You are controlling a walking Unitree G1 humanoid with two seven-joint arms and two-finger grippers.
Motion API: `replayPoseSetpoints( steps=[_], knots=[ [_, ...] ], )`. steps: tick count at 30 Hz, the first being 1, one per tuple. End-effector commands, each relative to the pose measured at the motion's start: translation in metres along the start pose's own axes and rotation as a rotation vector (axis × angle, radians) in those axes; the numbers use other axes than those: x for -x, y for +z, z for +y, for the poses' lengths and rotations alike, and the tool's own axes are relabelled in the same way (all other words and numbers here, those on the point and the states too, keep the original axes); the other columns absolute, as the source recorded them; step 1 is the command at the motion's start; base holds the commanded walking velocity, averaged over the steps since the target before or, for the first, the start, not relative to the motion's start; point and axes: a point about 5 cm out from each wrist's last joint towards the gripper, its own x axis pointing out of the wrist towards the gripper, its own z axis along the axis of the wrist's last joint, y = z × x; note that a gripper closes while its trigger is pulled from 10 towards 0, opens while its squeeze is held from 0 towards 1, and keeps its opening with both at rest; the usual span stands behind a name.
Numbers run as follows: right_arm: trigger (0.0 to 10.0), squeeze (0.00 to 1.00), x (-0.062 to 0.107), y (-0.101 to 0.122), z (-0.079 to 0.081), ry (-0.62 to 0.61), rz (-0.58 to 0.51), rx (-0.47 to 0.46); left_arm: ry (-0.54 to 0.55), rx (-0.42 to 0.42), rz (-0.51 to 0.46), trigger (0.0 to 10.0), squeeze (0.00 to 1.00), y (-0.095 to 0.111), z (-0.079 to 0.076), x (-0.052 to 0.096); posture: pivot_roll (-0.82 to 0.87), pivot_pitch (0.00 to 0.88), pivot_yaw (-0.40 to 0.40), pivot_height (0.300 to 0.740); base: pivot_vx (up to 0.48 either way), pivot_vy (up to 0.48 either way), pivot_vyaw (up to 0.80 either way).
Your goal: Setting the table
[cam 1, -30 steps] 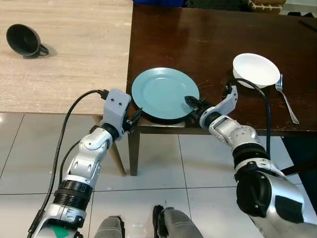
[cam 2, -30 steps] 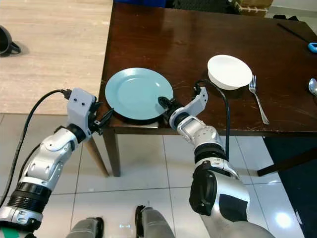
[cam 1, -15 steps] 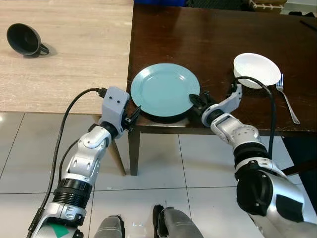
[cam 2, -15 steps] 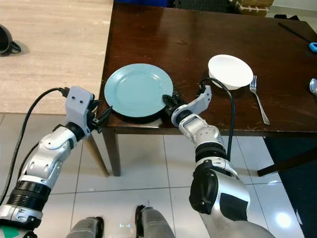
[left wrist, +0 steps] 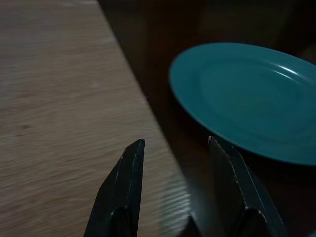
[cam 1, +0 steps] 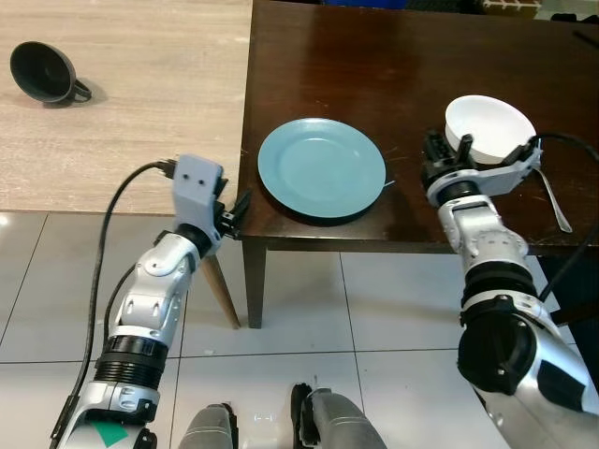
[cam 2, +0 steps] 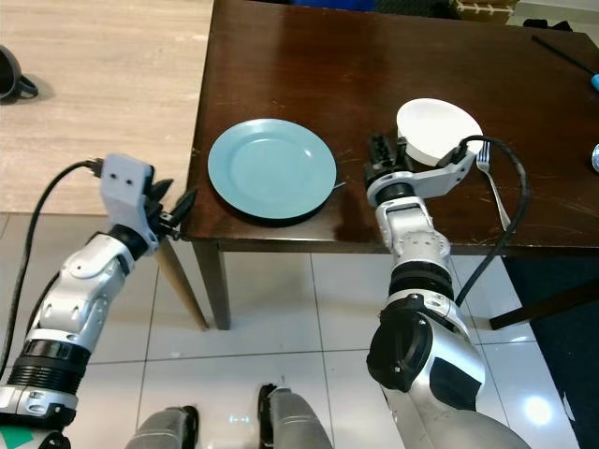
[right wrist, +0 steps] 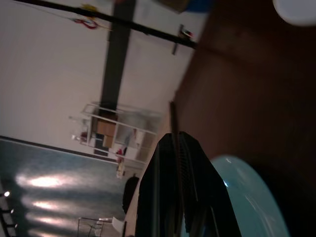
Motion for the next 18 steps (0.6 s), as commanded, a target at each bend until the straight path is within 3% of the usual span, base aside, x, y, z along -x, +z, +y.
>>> replayPoseSetpoints(
  steps=[1, 6, 7, 9, 15, 18],
  knots=[
    [0.0, 0.0, 0.006, 0.006, -0.003, 0.019, -0.007, 0.013, 0.01, 0.024, 0.007, 10.0, 0.0, -0.004, 0.002, 0.003, 0.07, 0.132, -0.016, 0.74, 0.0, 0.0, 0.0],
    [0.0, 0.0, 0.01, 0.0, -0.005, 0.021, 0.038, 0.081, 0.019, 0.022, 0.009, 10.0, 0.0, -0.005, 0.004, 0.004, 0.07, 0.132, -0.019, 0.74, 0.0, 0.0, 0.0],
    [10.0, 0.0, 0.012, -0.006, -0.008, -0.001, 0.075, 0.161, 0.016, 0.02, 0.011, 10.0, 0.0, -0.005, 0.003, 0.004, 0.07, 0.132, -0.019, 0.74, 0.0, 0.0, 0.0],
    [10.0, 0.0, 0.012, -0.006, -0.008, -0.001, 0.075, 0.161, 0.016, 0.02, 0.011, 10.0, 0.0, -0.005, 0.003, 0.004, 0.07, 0.132, -0.019, 0.74, 0.0, 0.0, 0.0],
    [10.0, 0.0, 0.016, -0.016, -0.002, 0.064, 0.15, 0.3, 0.009, 0.028, 0.003, 10.0, 0.0, -0.004, 0.001, 0.004, 0.07, 0.134, -0.018, 0.74, 0.0, 0.0, 0.0],
    [10.0, 0.0, 0.021, -0.02, 0.0, 0.094, 0.213, 0.412, 0.007, 0.02, -0.006, 10.0, 0.0, -0.003, 0.003, 0.004, 0.07, 0.135, -0.018, 0.74, 0.0, 0.0, 0.0]
  ],
)
